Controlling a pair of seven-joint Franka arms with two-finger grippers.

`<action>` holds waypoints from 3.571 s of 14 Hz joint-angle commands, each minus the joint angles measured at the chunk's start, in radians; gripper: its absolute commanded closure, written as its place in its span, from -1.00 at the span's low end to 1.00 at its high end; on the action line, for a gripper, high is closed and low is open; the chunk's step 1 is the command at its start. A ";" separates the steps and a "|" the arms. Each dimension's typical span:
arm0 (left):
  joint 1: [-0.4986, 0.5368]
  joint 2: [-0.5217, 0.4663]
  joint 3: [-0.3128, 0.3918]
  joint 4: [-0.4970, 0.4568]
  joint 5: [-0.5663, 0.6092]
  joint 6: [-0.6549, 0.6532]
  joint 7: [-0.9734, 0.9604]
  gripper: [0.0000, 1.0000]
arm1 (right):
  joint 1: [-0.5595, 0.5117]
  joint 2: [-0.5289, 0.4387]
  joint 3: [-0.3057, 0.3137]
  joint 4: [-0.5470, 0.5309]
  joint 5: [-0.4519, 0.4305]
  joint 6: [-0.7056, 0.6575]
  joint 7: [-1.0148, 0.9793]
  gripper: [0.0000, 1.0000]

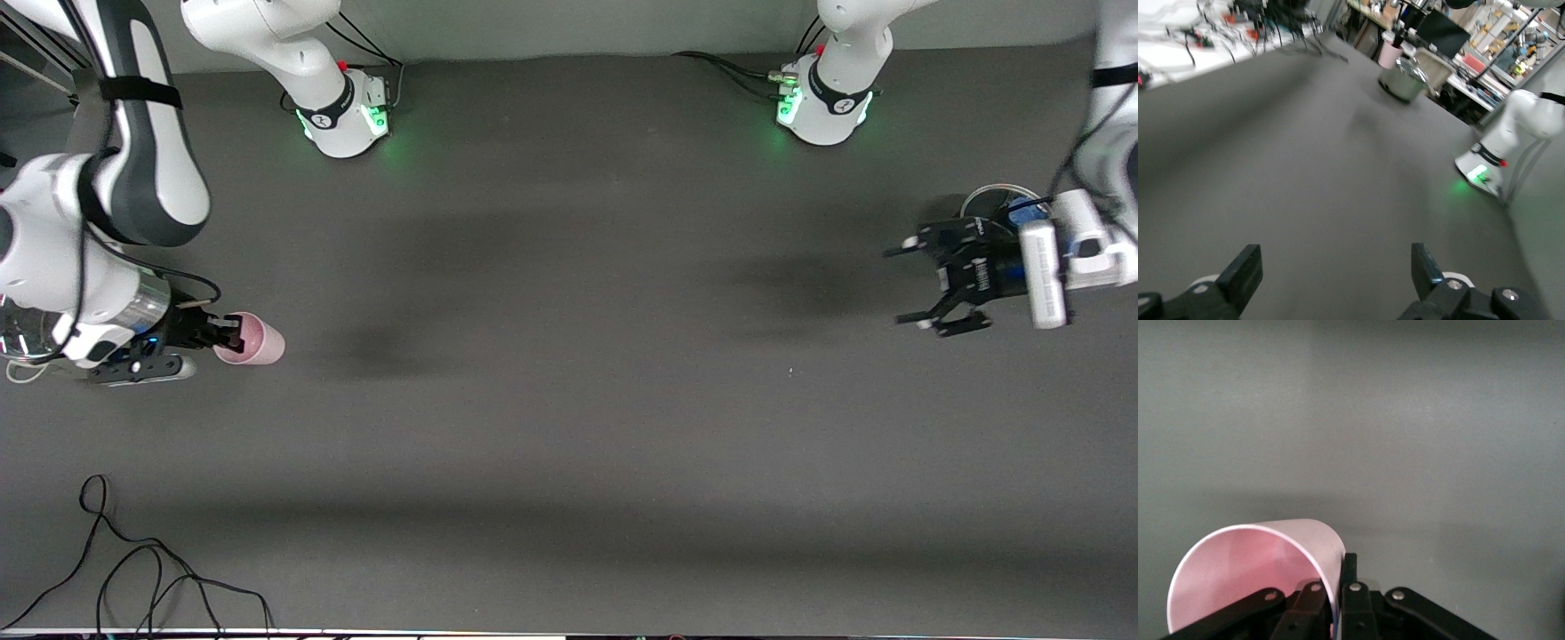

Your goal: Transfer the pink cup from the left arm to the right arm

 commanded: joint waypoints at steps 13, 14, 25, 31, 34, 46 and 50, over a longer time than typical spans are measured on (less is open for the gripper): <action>-0.219 -0.038 -0.013 0.477 0.788 -0.307 -1.101 -0.99 | 0.028 0.198 0.001 -0.312 0.094 0.650 -0.040 1.00; -0.256 -0.040 -0.005 0.477 0.825 -0.305 -1.140 -0.99 | 0.028 0.201 0.002 -0.311 0.094 0.649 -0.040 1.00; -0.578 -0.075 0.262 0.451 0.946 -0.161 -1.336 -0.99 | 0.052 -0.092 -0.004 -0.280 0.094 0.359 -0.027 -0.99; -0.527 -0.081 0.196 0.446 0.946 -0.141 -1.421 -0.99 | 0.046 -0.203 -0.045 -0.063 0.076 -0.108 -0.023 -0.99; -0.451 -0.083 0.131 0.446 0.942 -0.134 -1.422 -0.99 | 0.046 -0.201 -0.065 0.141 0.007 -0.369 -0.023 -0.96; -0.454 -0.095 0.133 0.428 0.937 -0.014 -1.515 -0.99 | 0.057 -0.163 -0.027 0.459 -0.107 -0.726 0.130 -0.99; -0.459 -0.097 0.133 0.426 0.936 -0.012 -1.539 -0.99 | 0.077 -0.166 -0.027 0.450 -0.110 -0.730 0.130 -0.99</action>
